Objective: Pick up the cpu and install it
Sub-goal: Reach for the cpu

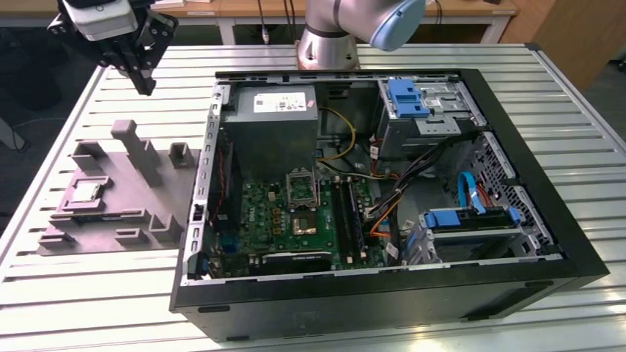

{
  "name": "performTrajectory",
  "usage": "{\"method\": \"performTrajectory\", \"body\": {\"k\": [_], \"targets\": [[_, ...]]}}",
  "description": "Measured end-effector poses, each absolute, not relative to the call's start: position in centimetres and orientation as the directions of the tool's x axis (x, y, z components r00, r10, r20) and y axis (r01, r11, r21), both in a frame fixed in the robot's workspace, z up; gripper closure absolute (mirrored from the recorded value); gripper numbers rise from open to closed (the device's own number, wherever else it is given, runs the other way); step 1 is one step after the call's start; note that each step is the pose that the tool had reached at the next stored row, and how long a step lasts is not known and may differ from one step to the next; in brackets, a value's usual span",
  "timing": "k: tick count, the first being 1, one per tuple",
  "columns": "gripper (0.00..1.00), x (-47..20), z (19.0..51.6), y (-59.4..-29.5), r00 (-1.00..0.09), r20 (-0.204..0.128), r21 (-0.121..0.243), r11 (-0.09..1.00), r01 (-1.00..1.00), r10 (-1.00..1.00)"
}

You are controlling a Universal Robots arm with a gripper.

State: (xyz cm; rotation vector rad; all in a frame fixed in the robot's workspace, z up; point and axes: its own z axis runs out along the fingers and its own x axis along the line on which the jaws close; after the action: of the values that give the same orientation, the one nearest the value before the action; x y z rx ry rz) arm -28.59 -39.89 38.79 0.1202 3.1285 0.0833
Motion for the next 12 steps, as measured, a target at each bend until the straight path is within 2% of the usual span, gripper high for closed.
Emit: {"method": "performTrajectory", "body": {"k": [12], "targets": [[0.89, -28.89, 38.78, -39.9, -0.997, -0.008, 0.054, 0.996, 0.077, 0.077]]}}
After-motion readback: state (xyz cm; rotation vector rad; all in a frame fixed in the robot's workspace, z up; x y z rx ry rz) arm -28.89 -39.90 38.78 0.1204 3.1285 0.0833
